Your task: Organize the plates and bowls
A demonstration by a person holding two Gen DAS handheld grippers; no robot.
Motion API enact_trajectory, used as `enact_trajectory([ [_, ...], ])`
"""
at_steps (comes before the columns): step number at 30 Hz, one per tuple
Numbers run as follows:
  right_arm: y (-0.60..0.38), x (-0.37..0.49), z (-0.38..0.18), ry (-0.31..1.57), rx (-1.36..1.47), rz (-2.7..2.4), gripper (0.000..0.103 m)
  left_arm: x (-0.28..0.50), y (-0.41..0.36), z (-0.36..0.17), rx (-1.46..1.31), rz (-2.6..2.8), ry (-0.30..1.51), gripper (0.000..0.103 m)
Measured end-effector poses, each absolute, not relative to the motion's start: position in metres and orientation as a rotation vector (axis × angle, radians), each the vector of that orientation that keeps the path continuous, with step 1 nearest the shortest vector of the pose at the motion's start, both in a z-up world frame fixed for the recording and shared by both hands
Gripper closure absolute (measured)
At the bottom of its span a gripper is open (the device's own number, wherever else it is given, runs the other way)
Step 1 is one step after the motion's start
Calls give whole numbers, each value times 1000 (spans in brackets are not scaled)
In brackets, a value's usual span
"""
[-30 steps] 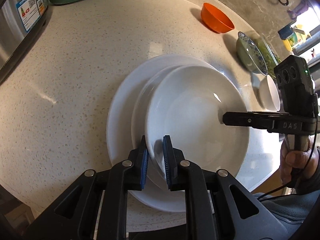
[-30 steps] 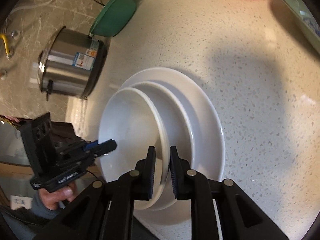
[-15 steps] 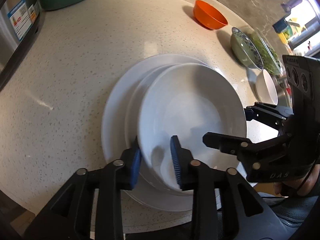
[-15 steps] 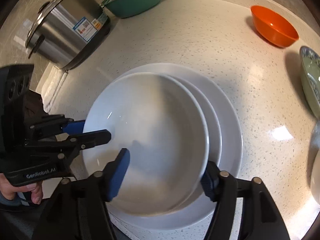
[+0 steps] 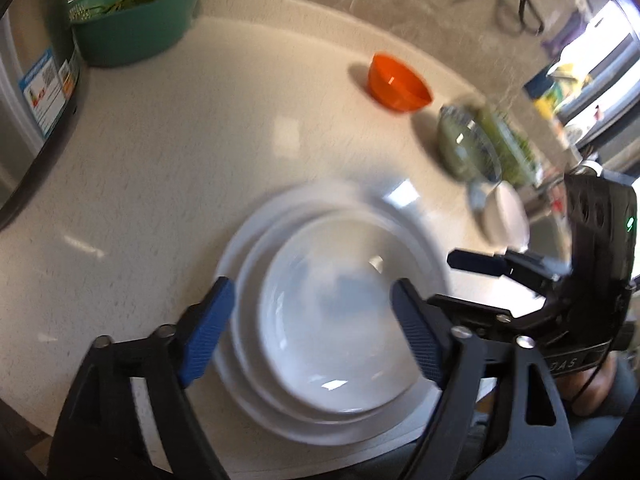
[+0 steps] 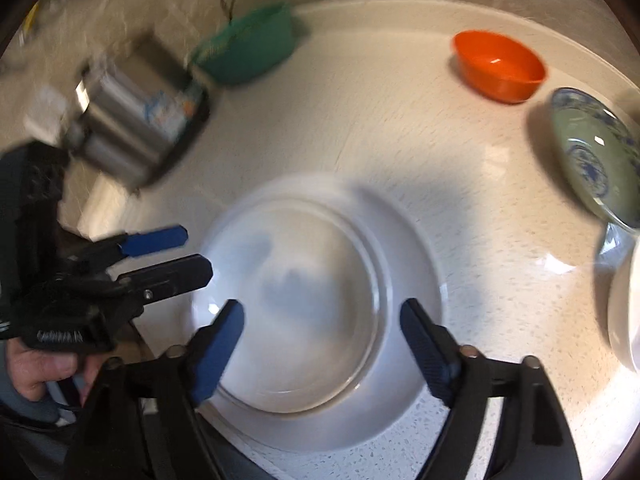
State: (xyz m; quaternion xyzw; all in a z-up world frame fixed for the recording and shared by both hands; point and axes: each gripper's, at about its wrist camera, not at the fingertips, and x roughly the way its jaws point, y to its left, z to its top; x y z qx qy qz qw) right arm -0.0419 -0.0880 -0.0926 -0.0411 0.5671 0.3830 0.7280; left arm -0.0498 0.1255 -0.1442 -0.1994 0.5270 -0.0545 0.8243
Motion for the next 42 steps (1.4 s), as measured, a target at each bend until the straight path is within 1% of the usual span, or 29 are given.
enact_trajectory([
  [1,-98,-39,-88,1238,-45,843,19,-46,127,-135,-454,-127,1089,7],
  [4,-146,-23,-76,1217,117,816,19,-37,124,-116,-523,-174,1032,7],
  [9,-224,9,-64,1185,288,781,19,-13,109,-96,-590,-187,986,7],
  [13,-295,53,-48,1156,369,773,19,10,94,-75,-612,-167,979,7],
  [16,-331,88,-39,1128,367,735,18,43,66,-64,-533,-148,1029,7],
  [18,-351,117,-43,1137,414,714,18,71,43,-62,-467,-147,1075,7],
  [23,-356,158,-67,1213,451,667,21,138,-7,-74,-338,-155,1152,8],
  [25,-349,164,-82,1240,456,649,25,168,-23,-86,-314,-181,1189,9],
  [30,-324,169,-106,1272,489,603,31,209,-54,-122,-176,-189,1278,9],
  [33,-314,172,-117,1296,467,582,37,229,-67,-144,-155,-215,1310,9],
  [35,-311,178,-123,1317,463,565,38,241,-71,-156,-153,-214,1326,9],
  [36,-310,180,-123,1317,460,561,38,244,-71,-160,-159,-222,1328,11],
  [38,-307,183,-122,1318,436,546,39,248,-75,-165,-154,-238,1324,21],
  [39,-306,186,-123,1320,427,540,39,249,-76,-169,-147,-243,1326,28],
  [40,-304,188,-124,1326,413,532,39,251,-77,-172,-143,-247,1330,38],
  [42,-301,190,-127,1343,400,527,41,251,-75,-178,-164,-261,1342,49],
])
